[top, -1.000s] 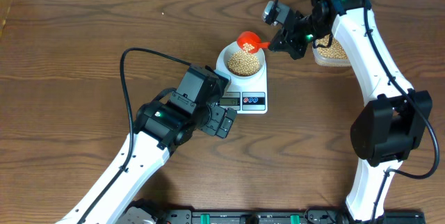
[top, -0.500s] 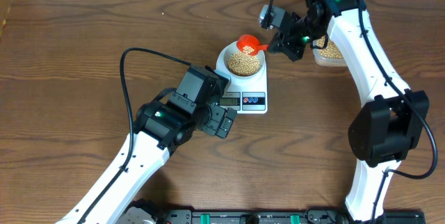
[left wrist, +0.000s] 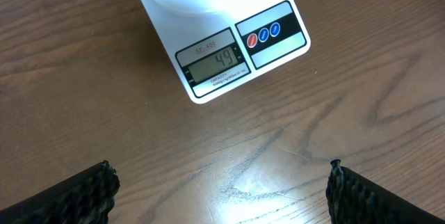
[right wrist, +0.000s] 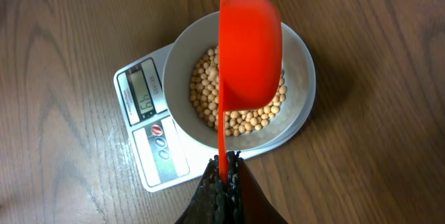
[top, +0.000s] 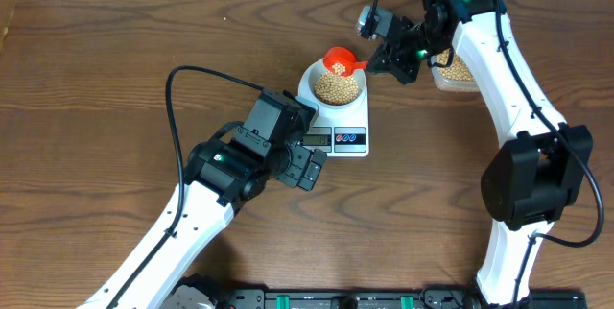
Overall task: Scoop item into bowl and weigh 50g on scale
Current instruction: 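Tilt the scoop to trickle chickpeas into the white bowl, then carry the red scoop right to the chickpea tub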
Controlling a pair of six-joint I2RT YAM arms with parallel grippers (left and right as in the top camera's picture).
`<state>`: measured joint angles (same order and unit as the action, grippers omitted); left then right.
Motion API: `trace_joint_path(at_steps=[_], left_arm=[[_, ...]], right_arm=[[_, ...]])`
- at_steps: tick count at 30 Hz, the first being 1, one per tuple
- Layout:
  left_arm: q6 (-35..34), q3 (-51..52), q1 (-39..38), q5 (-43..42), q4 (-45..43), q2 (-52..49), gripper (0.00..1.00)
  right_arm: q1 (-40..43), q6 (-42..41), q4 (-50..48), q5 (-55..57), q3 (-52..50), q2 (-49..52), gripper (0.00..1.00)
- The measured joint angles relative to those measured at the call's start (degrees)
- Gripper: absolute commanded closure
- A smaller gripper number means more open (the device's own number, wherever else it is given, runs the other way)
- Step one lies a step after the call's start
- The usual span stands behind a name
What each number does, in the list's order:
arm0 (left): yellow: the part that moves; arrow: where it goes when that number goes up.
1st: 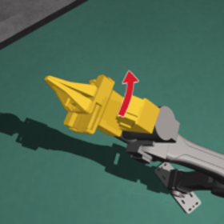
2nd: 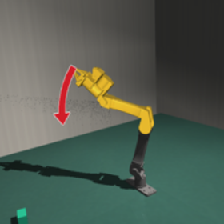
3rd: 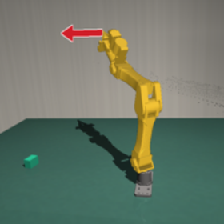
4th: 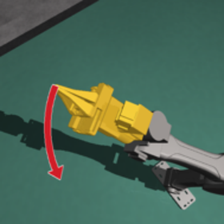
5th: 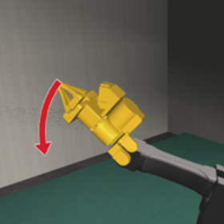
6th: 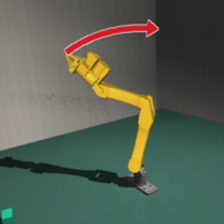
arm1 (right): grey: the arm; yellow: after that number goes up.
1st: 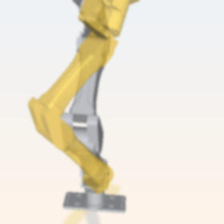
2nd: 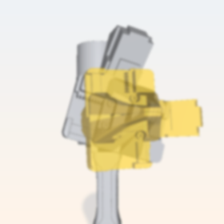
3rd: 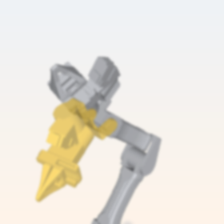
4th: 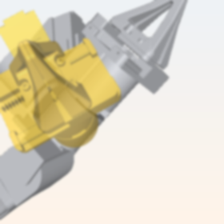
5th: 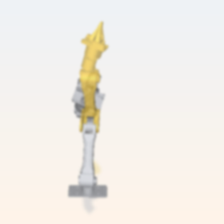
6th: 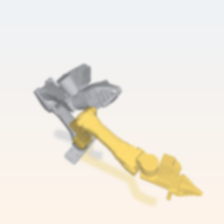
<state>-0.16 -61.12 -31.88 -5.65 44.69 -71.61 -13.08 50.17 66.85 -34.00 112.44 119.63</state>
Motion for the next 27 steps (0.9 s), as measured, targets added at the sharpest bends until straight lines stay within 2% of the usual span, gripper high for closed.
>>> trace_joint_path(at_steps=[27], left_arm=[[0.0,0.0,0.0,0.0,0.0,0.0,0.02]], right_arm=[[2.6,-1.2,0.0,-3.8,0.0,0.0,0.99]])
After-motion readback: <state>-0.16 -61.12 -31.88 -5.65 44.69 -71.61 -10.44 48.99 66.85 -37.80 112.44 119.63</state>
